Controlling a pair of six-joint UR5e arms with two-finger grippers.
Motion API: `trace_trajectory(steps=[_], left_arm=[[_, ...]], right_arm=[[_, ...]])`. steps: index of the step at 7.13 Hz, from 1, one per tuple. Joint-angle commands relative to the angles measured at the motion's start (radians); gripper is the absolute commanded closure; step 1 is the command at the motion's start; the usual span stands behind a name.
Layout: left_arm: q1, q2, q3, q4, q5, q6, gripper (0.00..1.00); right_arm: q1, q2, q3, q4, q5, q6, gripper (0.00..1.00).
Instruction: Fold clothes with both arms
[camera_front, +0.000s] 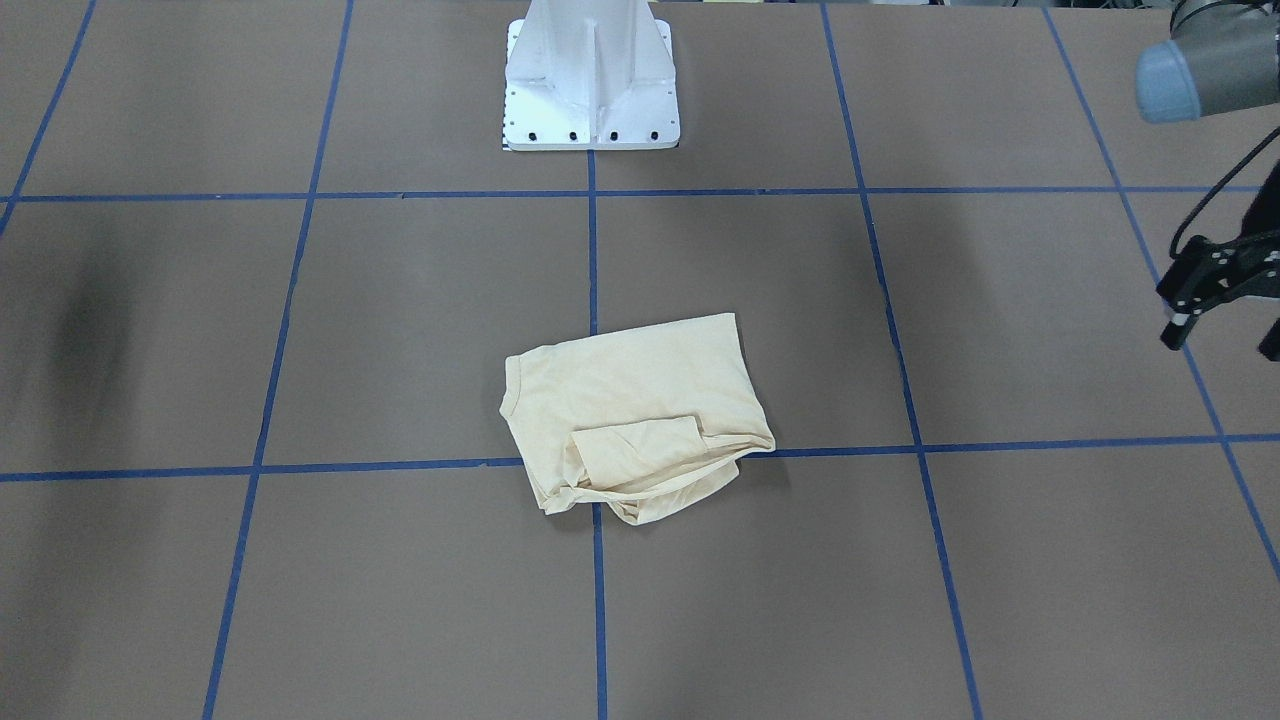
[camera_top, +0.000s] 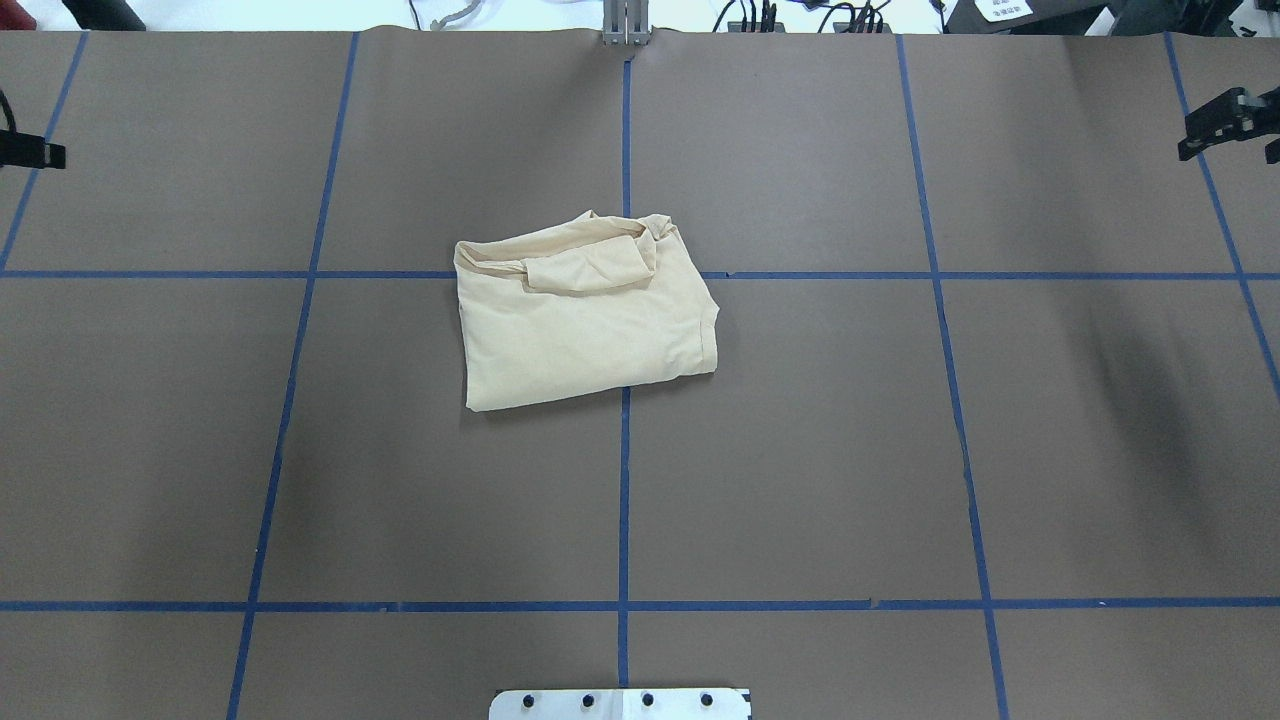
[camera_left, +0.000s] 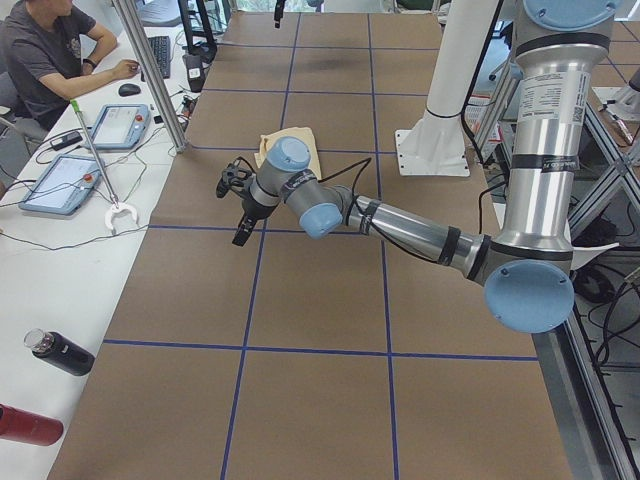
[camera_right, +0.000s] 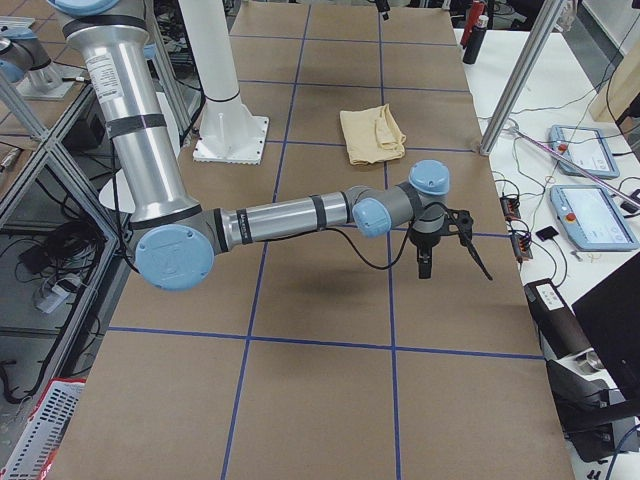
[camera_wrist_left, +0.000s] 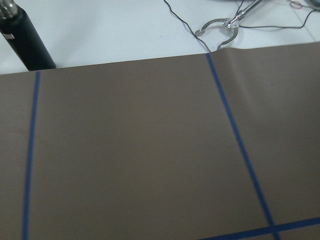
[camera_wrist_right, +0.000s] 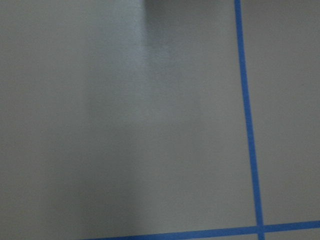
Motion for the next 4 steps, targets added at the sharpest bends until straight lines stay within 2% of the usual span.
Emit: trace_trajectory(steps=[1, 3, 4], left_arm=[[-0.162, -0.006, 0.012, 0.247, -0.013, 0.448, 0.0], [-0.207, -0.002, 0.024, 0.348, -0.022, 0.512, 0.0], [-0.21, -0.002, 0.035, 0.432, -0.078, 0.555, 0.0]], right_arm=[[0.099, -0.08, 0.006, -0.027, 0.021, -0.205, 0.0], [0.183, -0.105, 0.021, -0.186, 0.124, -0.357, 0.0], [0.219, -0.143, 0.033, -0.201, 0.184, -0.386, 0.0]])
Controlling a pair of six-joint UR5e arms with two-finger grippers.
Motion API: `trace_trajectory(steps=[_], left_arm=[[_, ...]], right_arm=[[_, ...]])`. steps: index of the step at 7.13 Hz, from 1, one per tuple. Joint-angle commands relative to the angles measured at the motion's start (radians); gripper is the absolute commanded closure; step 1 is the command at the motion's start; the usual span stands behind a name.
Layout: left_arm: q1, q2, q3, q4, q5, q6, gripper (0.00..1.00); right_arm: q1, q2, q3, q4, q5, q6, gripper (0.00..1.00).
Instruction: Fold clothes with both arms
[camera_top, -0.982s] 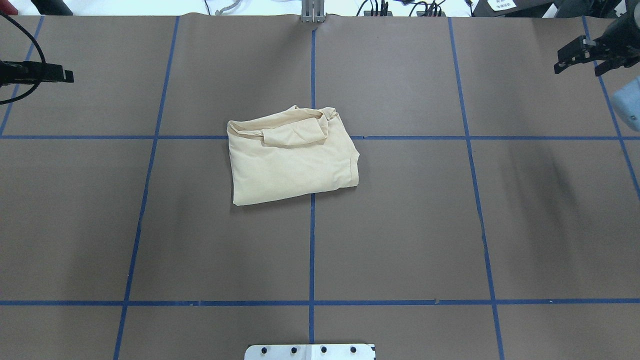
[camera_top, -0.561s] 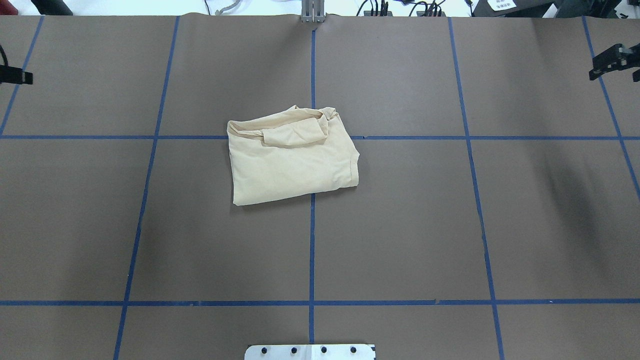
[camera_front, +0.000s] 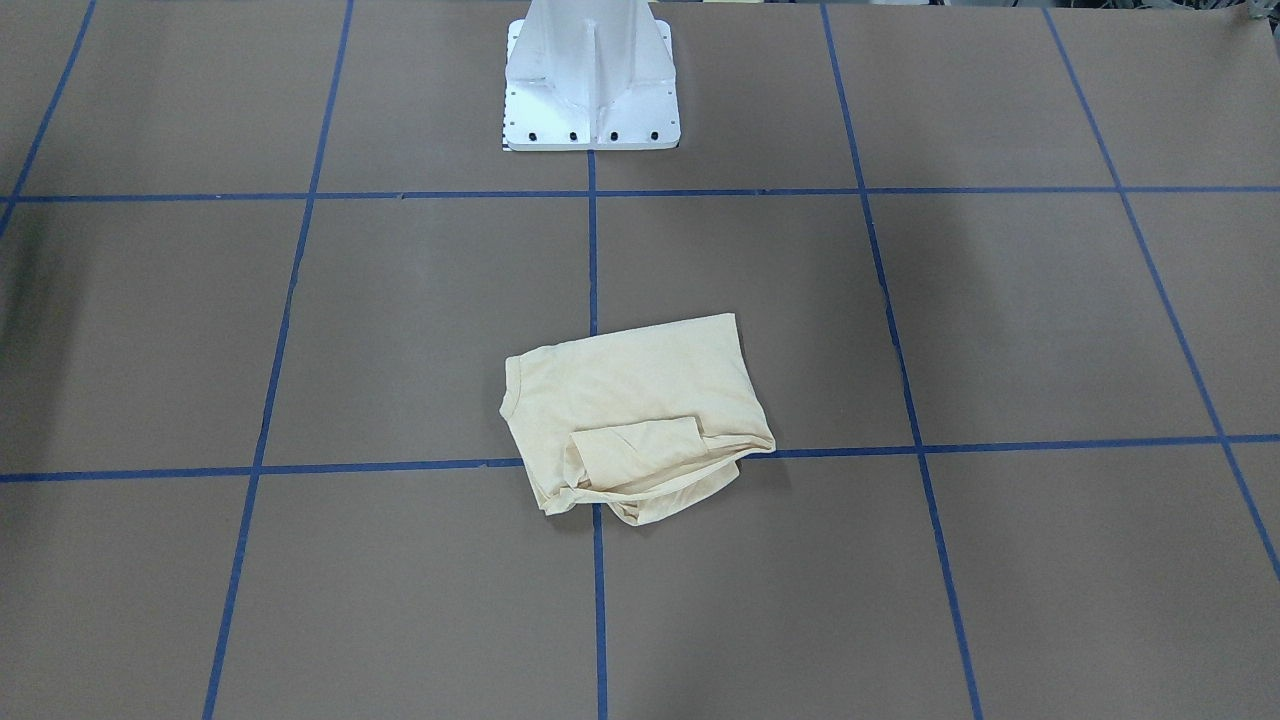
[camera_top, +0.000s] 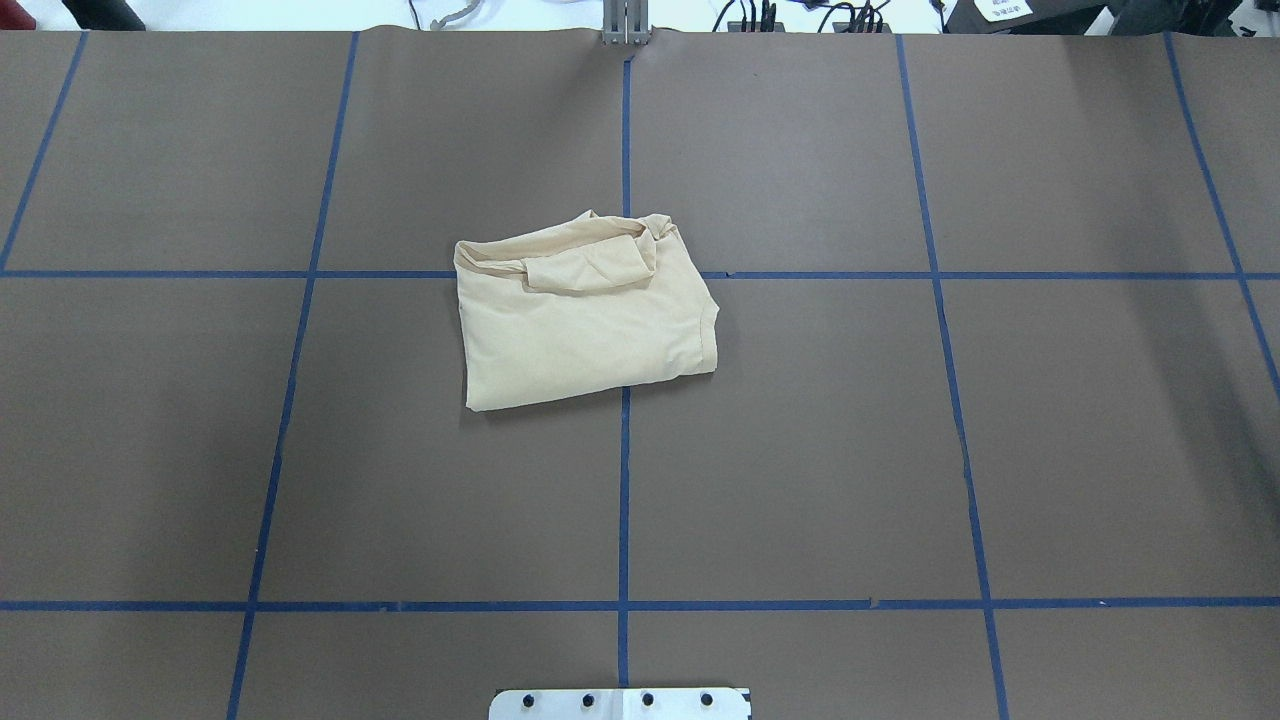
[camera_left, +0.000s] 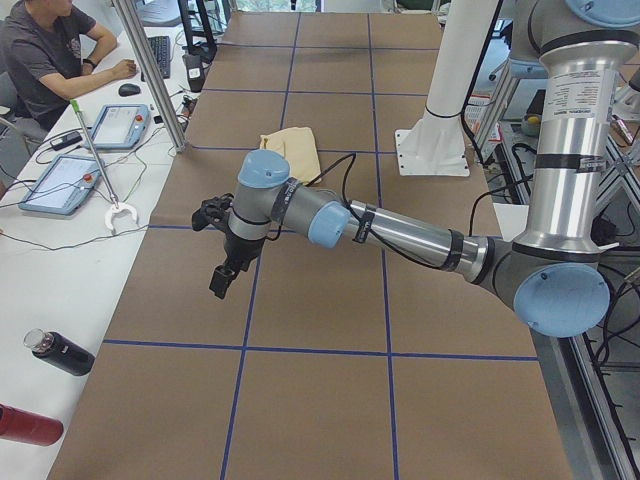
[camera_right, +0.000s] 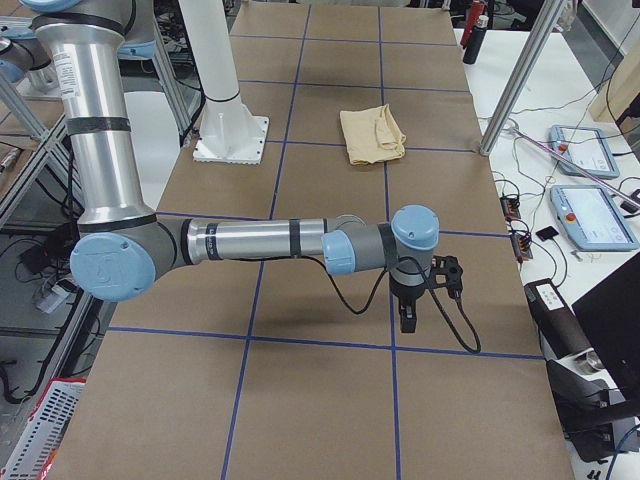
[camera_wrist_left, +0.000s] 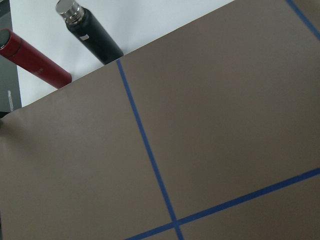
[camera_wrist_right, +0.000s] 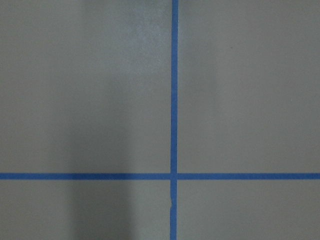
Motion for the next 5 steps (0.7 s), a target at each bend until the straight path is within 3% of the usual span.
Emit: trace_trajectory(steps=[1, 3, 4, 5], left_arm=[[-0.016, 0.003, 0.065, 0.114, -0.116, 0.095, 0.0], [-0.016, 0.0, 0.216, 0.097, -0.14, 0.106, 0.0], [-0.016, 0.01, 0.23, 0.082, -0.139, 0.111, 0.0], [-0.016, 0.009, 0.233, 0.079, -0.139, 0.111, 0.0]], right_arm=[[0.052, -0.098, 0.054, -0.048, 0.119, -0.069, 0.0], [0.059, -0.234, 0.166, -0.049, 0.12, -0.07, 0.0], [0.052, -0.27, 0.215, -0.061, 0.065, -0.069, 0.0], [0.034, -0.275, 0.252, -0.074, -0.066, -0.067, 0.0]])
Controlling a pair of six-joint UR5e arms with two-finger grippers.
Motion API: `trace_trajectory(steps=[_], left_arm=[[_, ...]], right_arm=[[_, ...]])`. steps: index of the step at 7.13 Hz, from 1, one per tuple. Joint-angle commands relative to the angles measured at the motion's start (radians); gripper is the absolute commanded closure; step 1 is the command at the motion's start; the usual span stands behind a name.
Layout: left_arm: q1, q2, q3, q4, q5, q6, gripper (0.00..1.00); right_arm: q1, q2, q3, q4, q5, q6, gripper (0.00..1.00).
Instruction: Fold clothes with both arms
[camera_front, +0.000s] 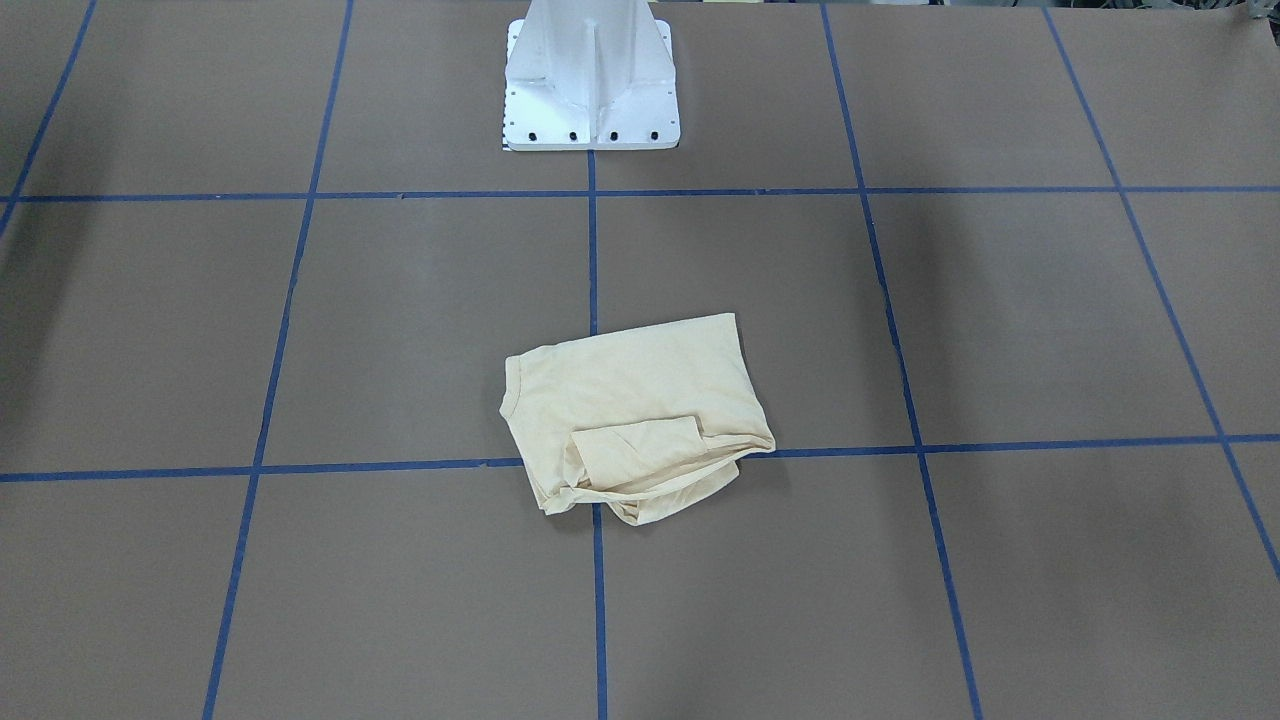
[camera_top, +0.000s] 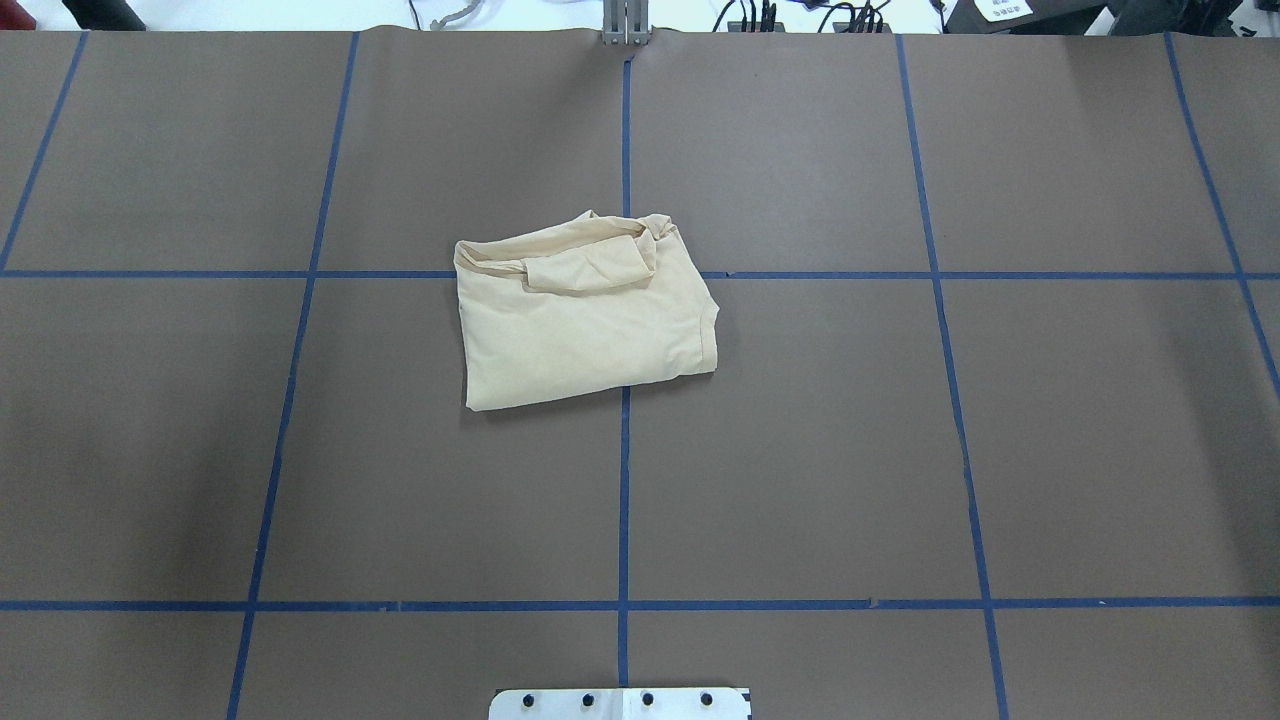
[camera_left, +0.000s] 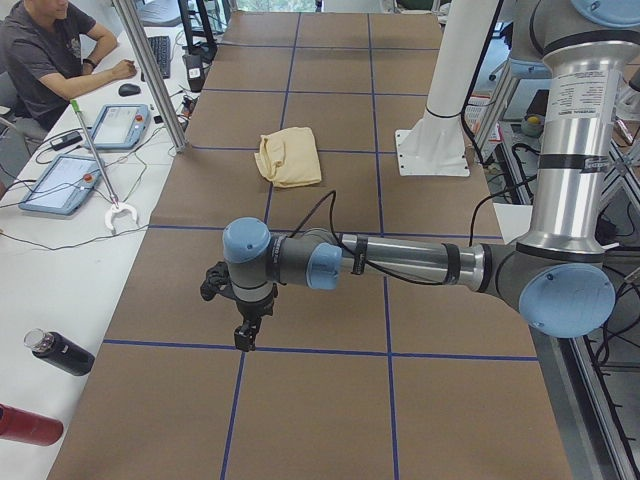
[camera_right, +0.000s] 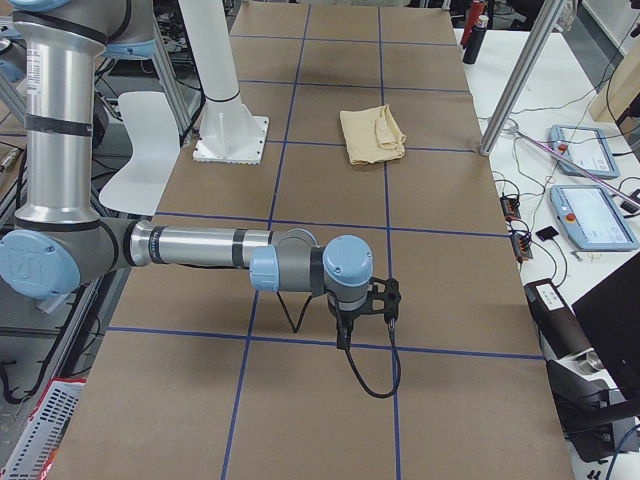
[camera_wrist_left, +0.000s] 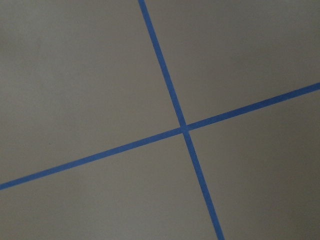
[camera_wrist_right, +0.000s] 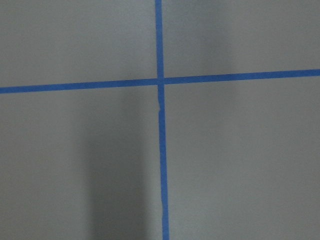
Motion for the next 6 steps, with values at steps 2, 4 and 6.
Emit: trace_trajectory(steps=[2, 4, 6], left_arm=[[0.0, 0.002, 0.0, 0.001, -0.003, 0.001, 0.0], [0.0, 0.002, 0.012, -0.008, -0.001, 0.003, 0.0], [0.0, 0.004, 0.012, -0.006, -0.001, 0.003, 0.0]], right_arm=[[-0.066, -0.009, 0.098, -0.092, -0.117, 0.017, 0.0], [-0.065, -0.041, 0.093, -0.092, -0.053, 0.011, 0.0], [-0.065, -0.041, 0.072, -0.091, -0.059, 0.006, 0.0]])
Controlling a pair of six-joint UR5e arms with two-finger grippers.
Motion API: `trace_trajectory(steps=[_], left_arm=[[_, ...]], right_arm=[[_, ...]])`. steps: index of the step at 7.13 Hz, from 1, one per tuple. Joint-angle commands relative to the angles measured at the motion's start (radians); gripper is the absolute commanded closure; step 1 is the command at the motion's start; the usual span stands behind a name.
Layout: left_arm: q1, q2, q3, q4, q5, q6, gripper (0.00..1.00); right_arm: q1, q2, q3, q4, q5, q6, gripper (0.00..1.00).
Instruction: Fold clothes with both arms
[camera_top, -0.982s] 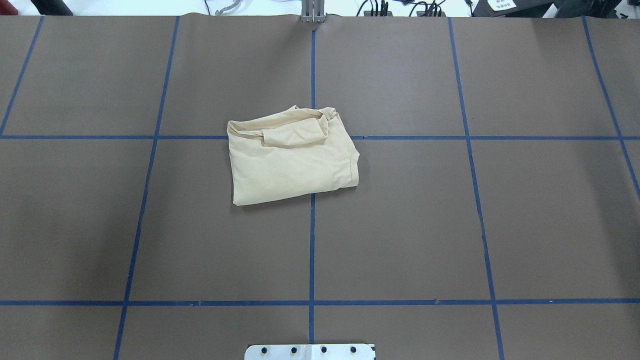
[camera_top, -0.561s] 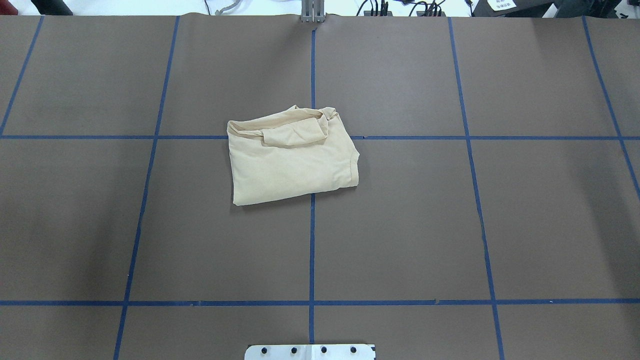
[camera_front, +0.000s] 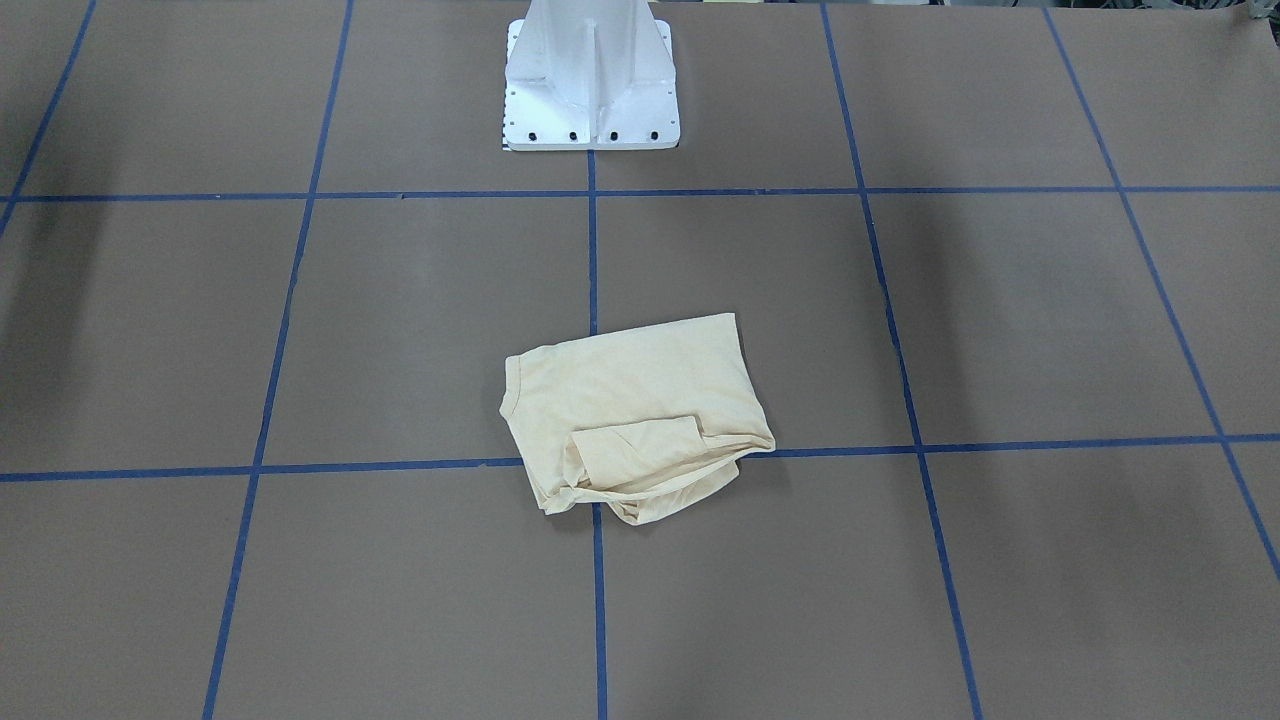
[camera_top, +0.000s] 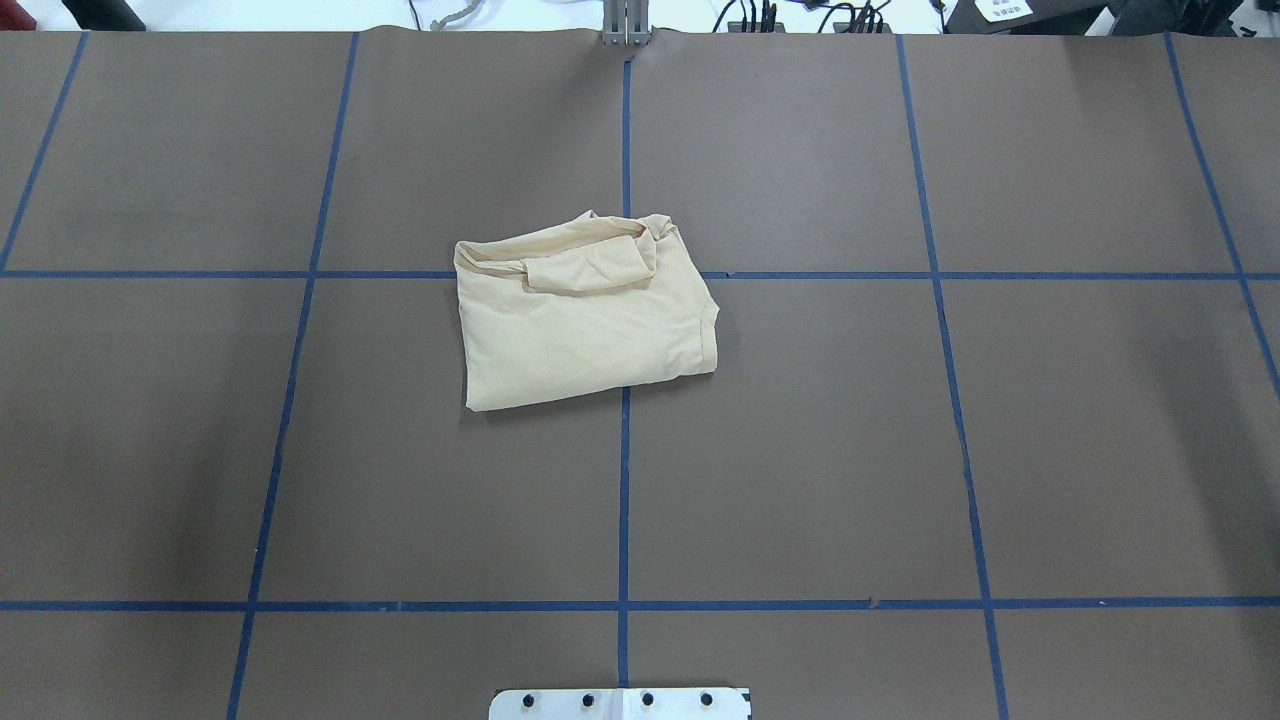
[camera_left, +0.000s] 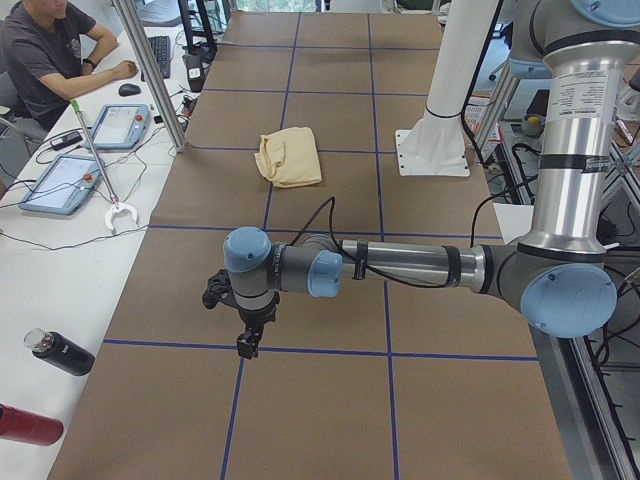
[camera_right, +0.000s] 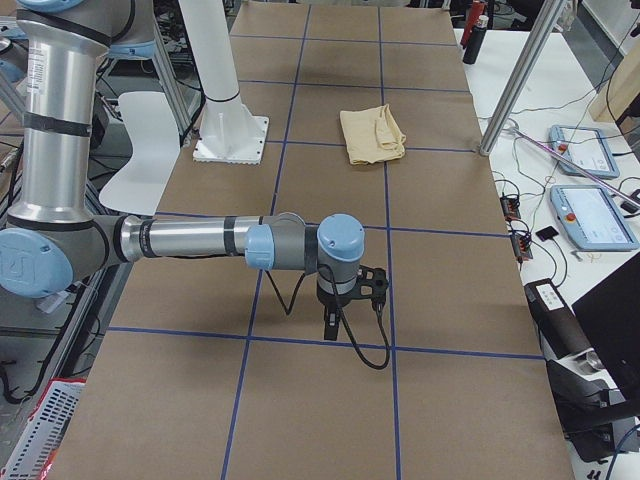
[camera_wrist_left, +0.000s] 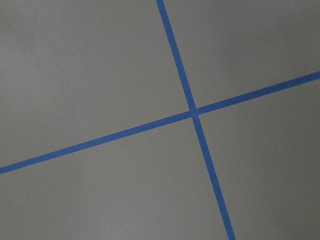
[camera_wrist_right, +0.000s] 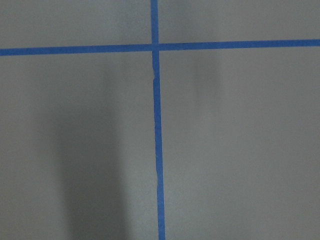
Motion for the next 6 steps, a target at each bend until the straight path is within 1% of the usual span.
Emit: trace_trajectory(steps=[1, 3, 5, 6], left_arm=[[0.0, 0.002, 0.0, 0.002, 0.002, 0.002, 0.0], [0.0, 0.001, 0.008, 0.009, -0.008, -0.017, 0.0], [0.0, -0.001, 0.016, 0.002, -0.053, -0.188, 0.0], [0.0, 0.0, 0.016, 0.0, -0.057, -0.19, 0.0]], right_arm=[[-0.001, 0.005, -0.005, 0.002, 0.002, 0.002, 0.0], [0.001, 0.011, -0.005, 0.002, 0.0, 0.006, 0.0], [0.001, 0.014, 0.0, 0.002, 0.0, 0.008, 0.0], [0.001, 0.015, -0.011, 0.002, 0.0, 0.005, 0.0]])
